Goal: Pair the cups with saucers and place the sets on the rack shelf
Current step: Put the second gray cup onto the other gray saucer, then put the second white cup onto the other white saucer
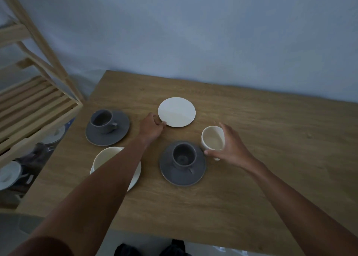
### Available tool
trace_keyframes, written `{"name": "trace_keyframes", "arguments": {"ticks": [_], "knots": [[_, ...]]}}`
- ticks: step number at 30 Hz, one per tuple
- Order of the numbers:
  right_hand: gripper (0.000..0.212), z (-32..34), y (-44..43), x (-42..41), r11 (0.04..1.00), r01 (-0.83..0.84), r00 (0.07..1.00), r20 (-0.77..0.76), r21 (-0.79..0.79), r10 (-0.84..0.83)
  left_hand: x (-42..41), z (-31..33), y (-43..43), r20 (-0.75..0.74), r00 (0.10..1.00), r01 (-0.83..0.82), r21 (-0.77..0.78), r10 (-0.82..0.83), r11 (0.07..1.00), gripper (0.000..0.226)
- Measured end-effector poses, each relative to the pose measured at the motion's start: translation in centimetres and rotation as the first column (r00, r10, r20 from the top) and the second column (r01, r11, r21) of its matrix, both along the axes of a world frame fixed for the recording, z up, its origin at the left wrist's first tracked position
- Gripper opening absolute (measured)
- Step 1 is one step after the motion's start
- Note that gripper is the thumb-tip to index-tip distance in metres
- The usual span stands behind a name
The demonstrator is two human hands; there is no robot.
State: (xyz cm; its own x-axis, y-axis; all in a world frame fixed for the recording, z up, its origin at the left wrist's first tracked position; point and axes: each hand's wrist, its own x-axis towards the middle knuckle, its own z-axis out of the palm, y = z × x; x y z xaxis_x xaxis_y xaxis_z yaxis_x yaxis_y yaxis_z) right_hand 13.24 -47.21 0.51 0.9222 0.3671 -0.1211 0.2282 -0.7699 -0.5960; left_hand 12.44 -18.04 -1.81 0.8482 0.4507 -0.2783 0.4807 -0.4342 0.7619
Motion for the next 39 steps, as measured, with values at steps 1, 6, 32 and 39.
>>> {"name": "trace_keyframes", "arguments": {"ticks": [1,6,32,39], "knots": [[0.122,-0.4,-0.2,0.1,1.0,0.004,1.0,-0.023,0.009,-0.004,0.4,-0.1,0.1,-0.003,1.0,-0.004,0.016,0.004,1.0,0.059],[0.111,-1.1,-0.2,0.6,0.995,0.041,0.999,-0.014,0.09,-0.04,2.4,-0.2,0.7,-0.025,1.0,0.022,0.1,-0.02,0.995,0.064],[0.077,0.2,14.3,12.1,0.982,-0.107,0.994,0.048,0.156,0.1,3.4,-1.7,1.5,0.088,0.994,0.064,0.059,-0.069,0.996,0.044],[0.079,0.4,14.5,11.9,0.979,-0.124,0.992,0.026,0.16,0.122,3.5,-1.9,1.5,0.084,0.995,0.051,0.06,-0.056,0.997,0.046]]}}
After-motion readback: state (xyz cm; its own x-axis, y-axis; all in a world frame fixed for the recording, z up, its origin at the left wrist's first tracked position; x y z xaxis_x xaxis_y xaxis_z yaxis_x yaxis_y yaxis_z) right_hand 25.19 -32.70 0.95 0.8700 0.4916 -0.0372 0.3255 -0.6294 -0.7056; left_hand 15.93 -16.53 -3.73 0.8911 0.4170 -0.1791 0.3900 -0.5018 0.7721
